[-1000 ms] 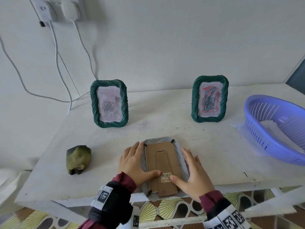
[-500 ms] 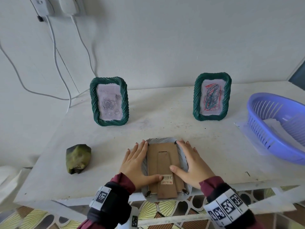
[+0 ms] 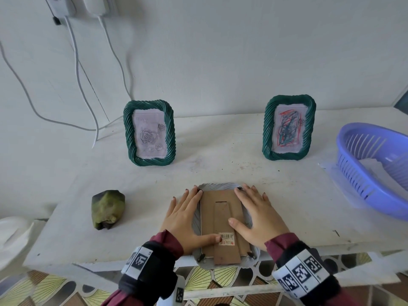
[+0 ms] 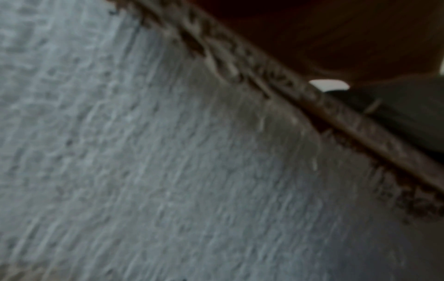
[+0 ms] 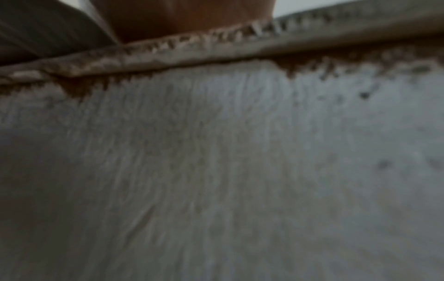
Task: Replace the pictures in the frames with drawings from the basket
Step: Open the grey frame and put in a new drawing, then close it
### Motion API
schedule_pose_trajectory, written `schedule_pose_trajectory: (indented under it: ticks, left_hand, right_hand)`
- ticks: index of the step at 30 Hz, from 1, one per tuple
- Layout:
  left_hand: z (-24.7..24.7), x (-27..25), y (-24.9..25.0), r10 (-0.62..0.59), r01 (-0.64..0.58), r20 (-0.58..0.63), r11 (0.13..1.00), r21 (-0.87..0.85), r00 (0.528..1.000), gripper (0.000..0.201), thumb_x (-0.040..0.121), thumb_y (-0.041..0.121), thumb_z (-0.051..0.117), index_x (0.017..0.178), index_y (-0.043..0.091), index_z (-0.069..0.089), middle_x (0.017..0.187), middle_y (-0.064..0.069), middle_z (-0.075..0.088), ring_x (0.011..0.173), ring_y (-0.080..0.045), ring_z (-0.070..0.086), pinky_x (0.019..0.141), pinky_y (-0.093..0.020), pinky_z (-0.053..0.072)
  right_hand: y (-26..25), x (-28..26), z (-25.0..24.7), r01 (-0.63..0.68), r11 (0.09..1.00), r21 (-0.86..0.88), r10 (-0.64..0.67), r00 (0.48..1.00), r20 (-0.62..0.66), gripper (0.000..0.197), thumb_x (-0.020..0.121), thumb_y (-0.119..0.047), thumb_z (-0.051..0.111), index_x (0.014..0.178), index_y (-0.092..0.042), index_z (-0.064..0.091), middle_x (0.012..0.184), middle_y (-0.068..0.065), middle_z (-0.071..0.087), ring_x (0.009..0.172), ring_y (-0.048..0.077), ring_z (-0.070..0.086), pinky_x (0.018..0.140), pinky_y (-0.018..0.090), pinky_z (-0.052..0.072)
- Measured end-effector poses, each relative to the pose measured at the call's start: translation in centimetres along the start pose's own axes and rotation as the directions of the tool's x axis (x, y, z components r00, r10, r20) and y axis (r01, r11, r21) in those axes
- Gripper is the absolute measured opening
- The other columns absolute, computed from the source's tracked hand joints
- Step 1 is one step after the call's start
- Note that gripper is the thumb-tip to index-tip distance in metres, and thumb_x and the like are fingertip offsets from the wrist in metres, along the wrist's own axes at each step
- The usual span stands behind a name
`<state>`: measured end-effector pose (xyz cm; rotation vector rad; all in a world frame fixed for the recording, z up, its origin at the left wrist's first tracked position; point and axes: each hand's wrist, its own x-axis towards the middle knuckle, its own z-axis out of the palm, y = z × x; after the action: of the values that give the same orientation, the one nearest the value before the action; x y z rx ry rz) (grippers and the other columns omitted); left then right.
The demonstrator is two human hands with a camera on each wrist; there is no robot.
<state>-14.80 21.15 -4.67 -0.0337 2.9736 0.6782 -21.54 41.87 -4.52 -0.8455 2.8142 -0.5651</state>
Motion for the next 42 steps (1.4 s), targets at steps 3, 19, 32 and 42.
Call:
schedule_pose_trajectory:
  ticks: [3, 19, 32, 42]
  left_hand:
    - [-0.2, 0.1, 0.0, 0.006, -0.006, 0.017, 1.000, 0.024, 1.000, 0.135, 0.032, 0.102, 0.018, 0.145, 0.032, -0.005, 0.148, 0.019, -0.016, 0.136, 0.001, -0.011, 0.113, -0.027, -0.012]
    - [-1.4, 2.1, 0.9, -0.026, 0.008, 0.075, 0.974, 0.228, 0.997, 0.138, 0.027, 0.090, 0.028, 0.146, 0.027, -0.002, 0.146, 0.003, 0.004, 0.132, -0.021, 0.006, 0.111, -0.033, 0.006]
    - [2.6, -5.7, 0.2, 0.117, -0.197, -0.383, 0.965, -0.176, 0.916, 0.073, 0.074, 0.074, 0.046, 0.128, 0.025, 0.051, 0.131, 0.011, 0.048, 0.127, -0.009, 0.042, 0.104, -0.038, 0.029]
    - [3.6, -6.9, -0.4, 0.075, -0.219, -0.377, 0.909, -0.355, 0.923, 0.060, 0.057, 0.078, 0.058, 0.104, 0.040, 0.060, 0.126, 0.015, 0.049, 0.124, 0.014, 0.032, 0.108, -0.032, 0.024]
  right_hand:
    - [-0.4, 0.5, -0.6, -0.048, 0.999, -0.019, 0.048, 0.998, 0.040, 0.080, 0.085, -0.059, 0.045, 0.146, -0.033, 0.001, 0.156, -0.003, -0.005, 0.142, 0.013, -0.013, 0.115, 0.033, -0.008]
    - [0.0, 0.9, 0.0, -0.036, 0.998, -0.051, 0.038, 0.998, 0.046, 0.086, 0.078, -0.065, 0.035, 0.146, -0.031, -0.005, 0.156, -0.006, -0.010, 0.141, 0.010, -0.016, 0.112, 0.034, -0.015]
    - [0.9, -7.6, 0.9, 0.177, 0.869, 0.462, -0.124, 0.982, -0.143, 0.060, 0.068, -0.066, 0.060, 0.124, -0.052, 0.042, 0.144, -0.034, 0.022, 0.138, -0.007, 0.013, 0.114, 0.038, 0.016]
    - [1.3, -9.0, 2.7, 0.163, 0.875, 0.457, -0.050, 0.967, -0.248, 0.032, 0.066, -0.052, 0.063, 0.096, -0.041, 0.059, 0.139, -0.038, 0.027, 0.132, -0.011, 0.026, 0.110, 0.024, 0.010]
